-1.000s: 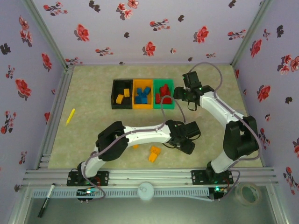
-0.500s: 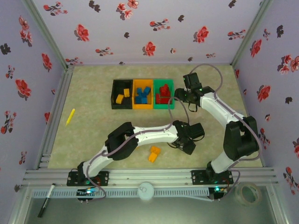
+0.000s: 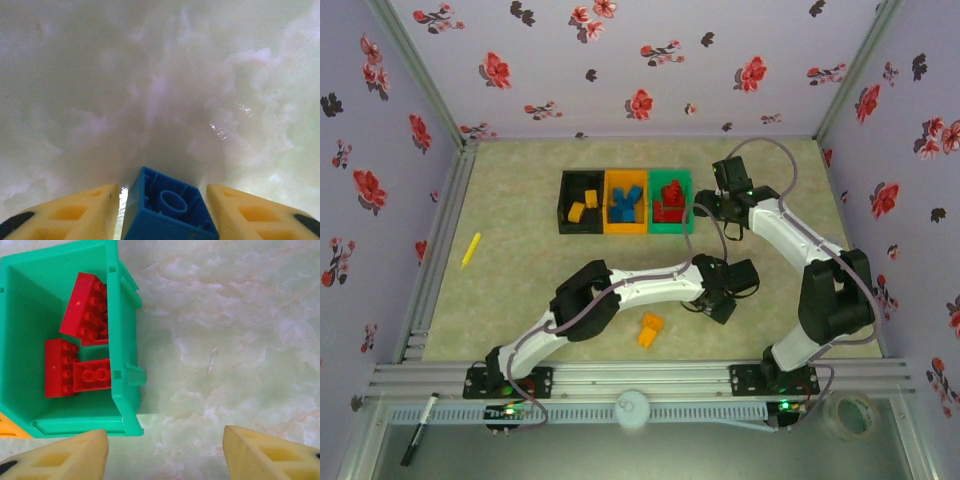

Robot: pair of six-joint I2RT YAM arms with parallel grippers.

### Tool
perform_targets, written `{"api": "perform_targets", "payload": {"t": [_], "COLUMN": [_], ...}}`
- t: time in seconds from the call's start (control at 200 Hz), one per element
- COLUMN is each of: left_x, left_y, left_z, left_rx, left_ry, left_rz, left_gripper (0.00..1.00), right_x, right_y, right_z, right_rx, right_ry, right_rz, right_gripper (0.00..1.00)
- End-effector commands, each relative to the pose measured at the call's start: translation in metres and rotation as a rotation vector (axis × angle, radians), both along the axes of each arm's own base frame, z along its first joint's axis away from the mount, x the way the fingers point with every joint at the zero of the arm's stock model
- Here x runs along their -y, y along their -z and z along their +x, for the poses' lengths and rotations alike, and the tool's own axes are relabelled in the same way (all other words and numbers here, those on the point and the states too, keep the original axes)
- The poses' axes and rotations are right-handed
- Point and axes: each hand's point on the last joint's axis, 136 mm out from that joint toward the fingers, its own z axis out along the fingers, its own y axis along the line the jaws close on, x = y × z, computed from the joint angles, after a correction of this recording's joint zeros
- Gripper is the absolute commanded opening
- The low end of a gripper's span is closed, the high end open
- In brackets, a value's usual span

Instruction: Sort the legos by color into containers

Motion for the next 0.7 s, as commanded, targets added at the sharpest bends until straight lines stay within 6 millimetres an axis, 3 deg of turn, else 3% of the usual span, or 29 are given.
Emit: {"api": "perform_targets", "payload": {"t": [0.0,0.315,0.58,0.695], "left_x": [-0.006,-0.013,-0.031,-0.044], "left_y": [0.006,-0.012,-0.068,-0.082], "left_z": [0.007,0.013,0.030,0.042], "left_rx": [0.025,0.064,0.141,0.167], "left_ry": [0.013,0.013,-0.013,-0.040], "left_rz": [0.045,0.050,-0.007,-0.030], "left_gripper": [0.43,0.35,0.34,0.34], "right_x": [0.003,0.006,0.011,0.017], "right_y": [-0.011,-0.012,-0.009,-0.004], "right_z": [-0.002,-0.002,0.000,0.001], "right_rx": [0.026,0.026,0.021,0.015], "right_ry": [-0.007,0.000,0.016,0.034], "right_rz": [0.002,-0.005,-0.006,-0.011], "right_gripper": [0.62,0.62,0.61,0.61]}}
